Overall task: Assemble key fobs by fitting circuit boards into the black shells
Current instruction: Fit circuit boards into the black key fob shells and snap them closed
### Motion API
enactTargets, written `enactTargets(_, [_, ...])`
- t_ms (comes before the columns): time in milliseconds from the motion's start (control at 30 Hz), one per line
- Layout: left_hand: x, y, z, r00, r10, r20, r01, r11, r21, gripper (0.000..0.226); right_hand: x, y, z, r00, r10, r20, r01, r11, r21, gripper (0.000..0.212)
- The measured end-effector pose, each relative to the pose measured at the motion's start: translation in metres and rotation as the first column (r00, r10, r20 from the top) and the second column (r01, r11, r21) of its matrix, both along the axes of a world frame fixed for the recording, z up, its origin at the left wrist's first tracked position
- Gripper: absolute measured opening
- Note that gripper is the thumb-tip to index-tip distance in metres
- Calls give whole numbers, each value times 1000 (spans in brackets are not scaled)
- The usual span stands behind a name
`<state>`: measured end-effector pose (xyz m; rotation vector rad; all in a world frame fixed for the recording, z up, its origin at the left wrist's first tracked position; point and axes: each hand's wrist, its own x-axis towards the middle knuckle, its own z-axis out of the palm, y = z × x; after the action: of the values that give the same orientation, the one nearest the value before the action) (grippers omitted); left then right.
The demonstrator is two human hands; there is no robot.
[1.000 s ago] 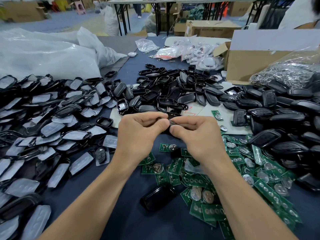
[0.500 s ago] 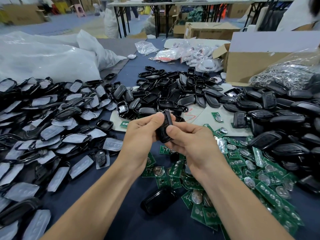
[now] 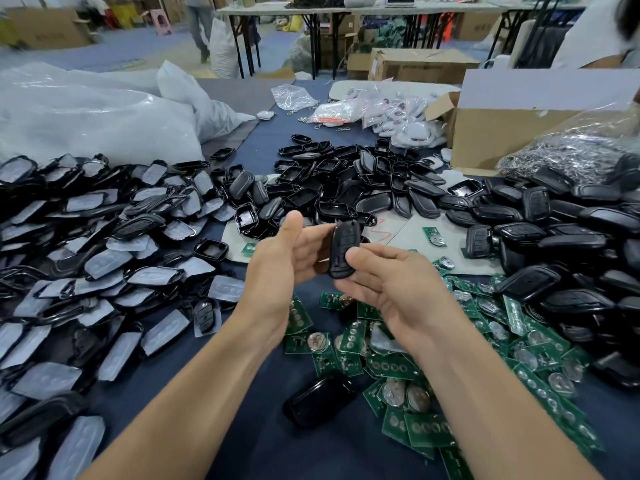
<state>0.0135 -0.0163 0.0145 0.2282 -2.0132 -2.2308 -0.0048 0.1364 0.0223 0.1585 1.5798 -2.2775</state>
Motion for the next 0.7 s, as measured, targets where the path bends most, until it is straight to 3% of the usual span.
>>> enactTargets(67, [-1,-5,2,998,53,-24,-52,998,32,54,-7,20,7,1000,31,5,-31,998,50,11])
enactTargets(100, [-2,-8,2,996,82,-30,-81,996,43,52,-12,34,13,1000,5,-27,-5,1000,-14,18])
enactTargets(133, [-2,-11,2,994,106,-33,-105,994,44,51,-17,49,17,997,-45,-63,33,982,-184,28])
enactTargets(200, [-3,-13,3,991,131,-26,-130,991,33,48,-23,80,26,982,-134,-131,38,828,-560,50])
enactTargets(233, [-2,-14,2,990,136,-19,-136,990,27,47,-25,89,28,973,-148,-177,21,820,-573,61])
enactTargets(267, [-2,-14,2,990,143,-11,-142,990,18,46,-26,91,28,968,-157,-195,43,872,-488,65])
enactTargets(333, [-3,-14,2,985,170,-1,-170,985,-6,43,-30,80,18,970,-171,-175,137,972,-191,46])
enactTargets(400, [-5,-15,3,977,213,1,-213,977,-31,40,-30,57,9,957,-199,-210,228,966,123,22])
enactTargets(500, [-7,-16,5,964,267,10,-267,963,-44,38,-31,23,2,877,13,-480,309,751,584,20])
enactTargets(567, [-9,-17,5,955,297,14,-297,954,-44,37,-33,2,1,833,266,-485,295,527,797,27])
enactTargets(633, [-9,-18,3,952,304,14,-303,952,-52,34,-32,-12,-4,816,390,-426,296,352,888,26])
enactTargets(700, [-10,-19,0,960,281,0,-280,956,-83,30,-27,-17,-7,770,425,-476,387,282,878,27])
